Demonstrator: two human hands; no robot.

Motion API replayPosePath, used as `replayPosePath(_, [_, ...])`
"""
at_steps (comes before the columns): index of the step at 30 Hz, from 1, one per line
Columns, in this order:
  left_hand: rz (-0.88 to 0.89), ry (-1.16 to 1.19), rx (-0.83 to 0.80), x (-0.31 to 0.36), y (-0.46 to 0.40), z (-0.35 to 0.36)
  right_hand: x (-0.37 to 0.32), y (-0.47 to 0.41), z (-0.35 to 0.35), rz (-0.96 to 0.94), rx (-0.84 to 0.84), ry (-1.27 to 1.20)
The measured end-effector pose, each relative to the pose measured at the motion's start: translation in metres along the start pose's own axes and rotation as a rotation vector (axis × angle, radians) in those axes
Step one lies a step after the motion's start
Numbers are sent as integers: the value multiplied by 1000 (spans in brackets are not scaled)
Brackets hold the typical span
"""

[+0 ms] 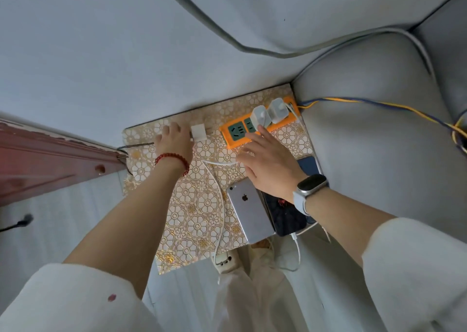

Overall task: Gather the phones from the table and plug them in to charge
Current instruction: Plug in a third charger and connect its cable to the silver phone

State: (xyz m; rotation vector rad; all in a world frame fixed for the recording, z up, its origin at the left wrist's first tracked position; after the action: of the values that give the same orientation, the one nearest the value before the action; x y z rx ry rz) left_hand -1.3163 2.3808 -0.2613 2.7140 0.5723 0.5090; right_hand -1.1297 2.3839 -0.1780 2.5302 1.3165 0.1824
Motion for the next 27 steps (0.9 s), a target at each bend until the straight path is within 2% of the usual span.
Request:
replayPosePath(3, [-64,76,-17,-15,10,7,0,2,2,-21,-30,32])
replayPosePath(7, [-77,331,35,-21,33,-5,-5,4,-5,-36,-8,-3])
replayPosePath(10, [15,548,137,-18,65,-28,-16,6,-21,-40,97,-141])
replayPosePath(14, [99,670,164,-13,107,-59,-37,6,-54,9,268,-330])
replayPosePath(21, [153,759,-43,8,159,-85,-78,23,-78,-208,393,-40])
replayPosePath(27, [18,849,-74,7,177,-79,-53,33,-73,-237,294,91])
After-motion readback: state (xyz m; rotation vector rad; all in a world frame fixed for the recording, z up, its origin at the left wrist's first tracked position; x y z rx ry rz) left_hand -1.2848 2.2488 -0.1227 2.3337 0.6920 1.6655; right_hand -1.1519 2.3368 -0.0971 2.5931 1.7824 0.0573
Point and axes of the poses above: each hand's wrist, its own y-axis away from the middle knuckle, its own z-axis out of the palm, x = y × z, the point moved 5 cm from there along -y, towards the middle knuckle, and after that the axes turned 9 degrees about y, right-handed, at the moved point
